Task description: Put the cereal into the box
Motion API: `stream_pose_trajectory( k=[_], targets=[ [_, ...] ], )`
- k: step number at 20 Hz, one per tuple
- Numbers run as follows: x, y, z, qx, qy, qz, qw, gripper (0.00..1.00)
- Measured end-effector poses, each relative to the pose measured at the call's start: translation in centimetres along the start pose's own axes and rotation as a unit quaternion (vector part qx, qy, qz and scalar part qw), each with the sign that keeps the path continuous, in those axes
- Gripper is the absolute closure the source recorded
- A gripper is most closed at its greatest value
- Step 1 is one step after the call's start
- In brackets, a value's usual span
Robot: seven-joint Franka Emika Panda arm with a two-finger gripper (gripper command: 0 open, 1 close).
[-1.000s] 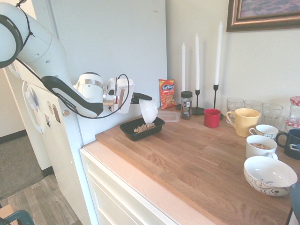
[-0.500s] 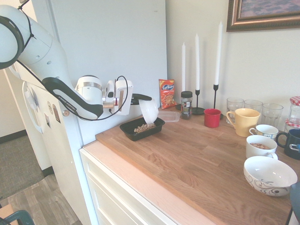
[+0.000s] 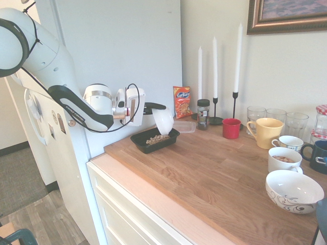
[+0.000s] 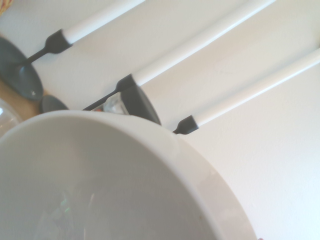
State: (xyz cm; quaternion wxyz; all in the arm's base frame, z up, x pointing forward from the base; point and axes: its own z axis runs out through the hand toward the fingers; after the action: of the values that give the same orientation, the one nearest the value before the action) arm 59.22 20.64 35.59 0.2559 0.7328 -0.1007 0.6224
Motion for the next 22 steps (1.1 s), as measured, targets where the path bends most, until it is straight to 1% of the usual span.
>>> stream_pose_trajectory(
  k=[3,5,8,11,15,17,18,20,22],
  targets=[
    [0.9,-0.3,-0.2,0.001,0.008,0.006,1.000,1.00],
    [0.7,-0.5,-0.2,-0.003,0.019,-0.002,1.000,1.00],
    [-1.0,-1.0,0.2,-0.010,0.040,-0.026,0.999,1.00],
    [-2.9,-1.8,0.4,-0.014,0.043,-0.040,0.998,1.00],
    [-1.5,-2.4,0.4,-0.017,0.042,-0.022,0.999,1.00],
    [-0.1,-2.3,0.6,-0.021,0.031,-0.003,0.999,1.00],
    [0.7,-2.1,0.7,-0.022,0.016,0.011,1.000,1.00],
    [2.8,-1.1,1.2,-0.024,-0.022,0.043,0.999,1.00],
    [5.1,0.5,2.2,-0.025,-0.071,0.071,0.995,1.00]
  ],
)
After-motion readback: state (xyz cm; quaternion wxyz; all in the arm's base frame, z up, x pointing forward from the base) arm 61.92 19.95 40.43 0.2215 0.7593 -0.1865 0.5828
